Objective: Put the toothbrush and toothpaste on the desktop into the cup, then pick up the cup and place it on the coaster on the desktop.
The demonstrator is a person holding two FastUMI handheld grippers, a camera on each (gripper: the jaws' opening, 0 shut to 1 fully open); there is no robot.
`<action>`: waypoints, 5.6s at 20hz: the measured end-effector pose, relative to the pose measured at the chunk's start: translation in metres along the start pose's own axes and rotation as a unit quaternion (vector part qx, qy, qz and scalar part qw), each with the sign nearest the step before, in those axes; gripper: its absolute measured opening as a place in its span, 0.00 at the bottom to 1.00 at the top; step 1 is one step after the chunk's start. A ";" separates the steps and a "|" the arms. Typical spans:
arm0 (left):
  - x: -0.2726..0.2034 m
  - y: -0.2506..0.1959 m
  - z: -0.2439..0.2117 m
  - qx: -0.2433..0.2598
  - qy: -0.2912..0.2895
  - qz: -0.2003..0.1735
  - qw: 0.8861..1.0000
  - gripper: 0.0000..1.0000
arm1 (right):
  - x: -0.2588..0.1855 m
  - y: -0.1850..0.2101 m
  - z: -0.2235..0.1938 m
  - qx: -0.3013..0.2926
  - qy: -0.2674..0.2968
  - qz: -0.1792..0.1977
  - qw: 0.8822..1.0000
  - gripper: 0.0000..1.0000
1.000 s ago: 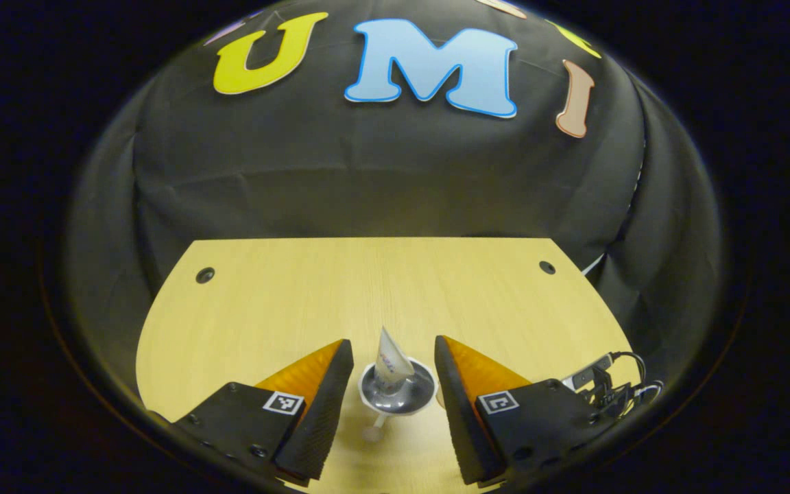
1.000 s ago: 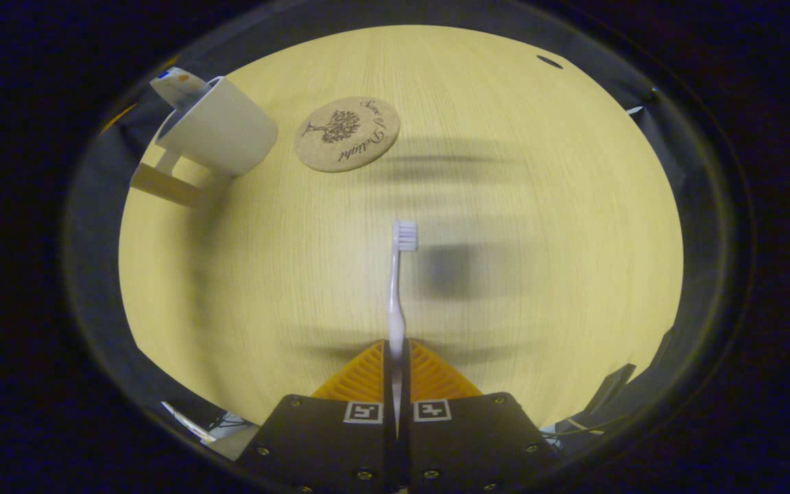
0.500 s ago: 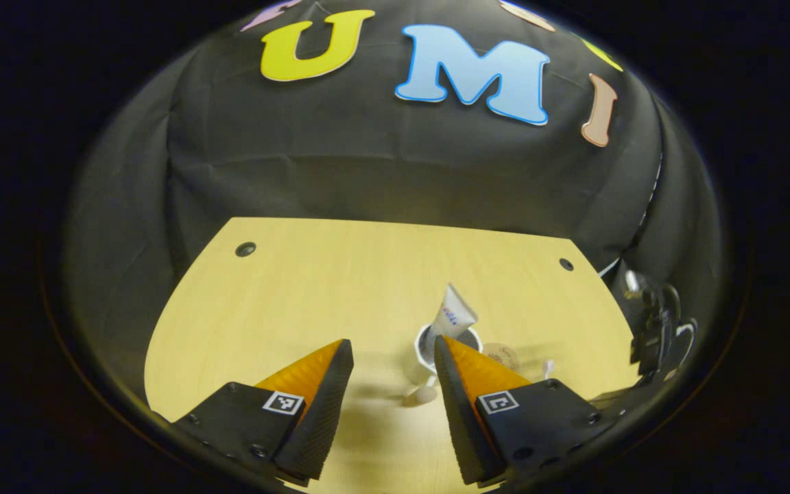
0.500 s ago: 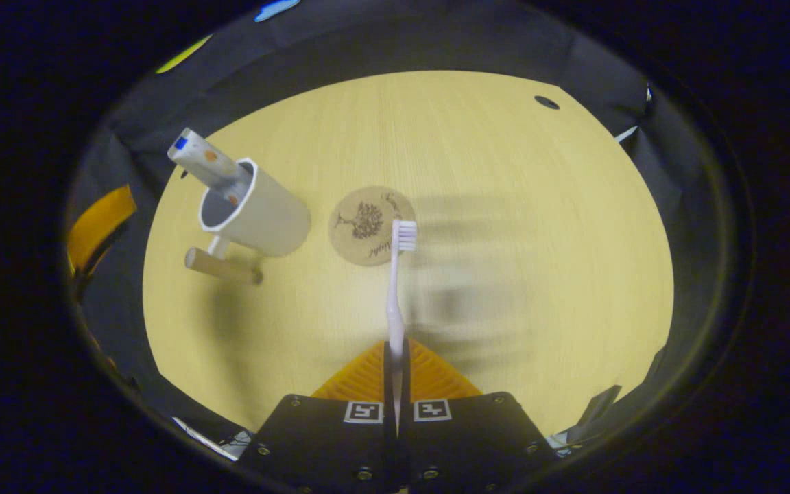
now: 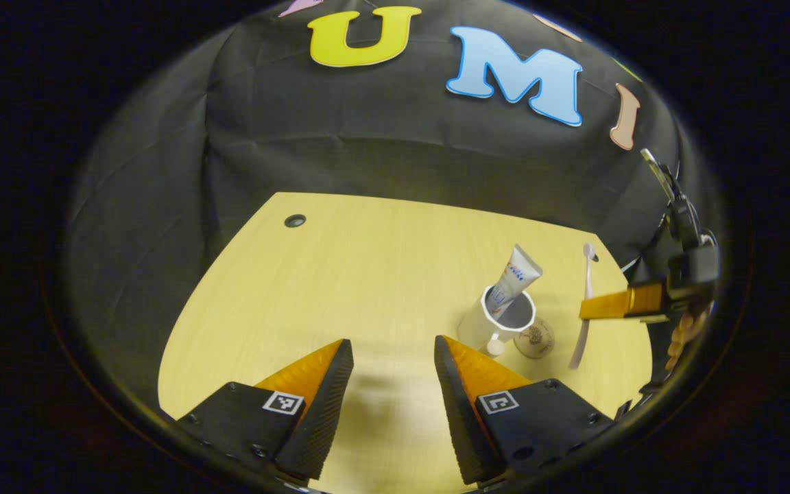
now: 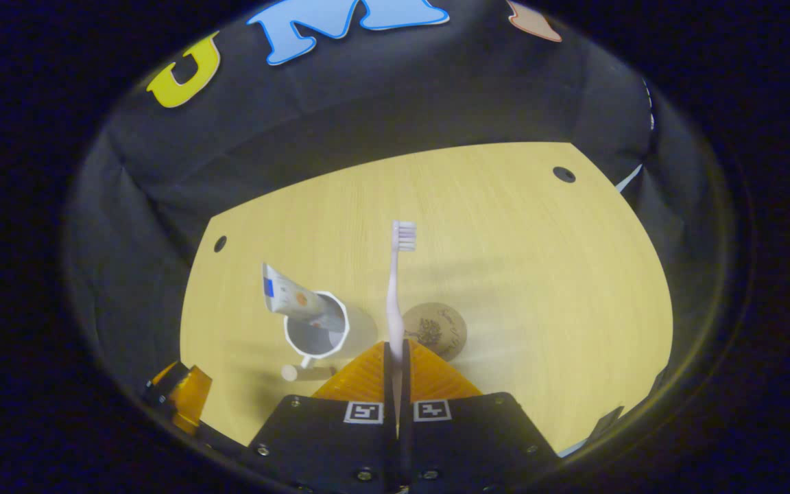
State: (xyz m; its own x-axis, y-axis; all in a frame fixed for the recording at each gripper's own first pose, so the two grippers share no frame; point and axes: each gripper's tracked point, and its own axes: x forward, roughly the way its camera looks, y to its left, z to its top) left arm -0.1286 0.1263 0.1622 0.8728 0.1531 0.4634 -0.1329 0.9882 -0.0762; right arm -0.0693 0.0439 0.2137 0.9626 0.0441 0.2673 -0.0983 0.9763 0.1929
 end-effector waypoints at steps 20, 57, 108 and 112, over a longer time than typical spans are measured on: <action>-0.042 0.124 -0.057 -0.054 0.036 0.091 0.994 0.78 | 0.055 0.059 0.019 -0.046 -0.173 0.000 0.984 0.02; 0.048 -0.096 -0.024 0.120 0.099 -0.116 0.981 0.78 | -0.016 -0.109 -0.059 0.020 -0.153 -0.068 0.986 0.21; 0.125 -0.157 -0.069 0.304 0.273 -0.130 0.904 0.29 | -0.029 -0.224 -0.130 0.166 -0.092 -0.106 0.976 0.21; 0.116 -0.172 -0.068 0.312 0.273 -0.141 0.899 0.29 | -0.028 -0.222 -0.135 0.164 -0.088 -0.102 0.977 0.21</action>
State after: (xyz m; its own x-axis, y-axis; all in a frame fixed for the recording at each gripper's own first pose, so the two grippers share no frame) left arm 0.0278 -0.0259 0.1693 0.9909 0.0391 -0.1285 0.0408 0.8238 0.5654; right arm -0.0406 -0.1458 0.0363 0.9149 -0.2102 0.3447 -0.0121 0.8391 0.5438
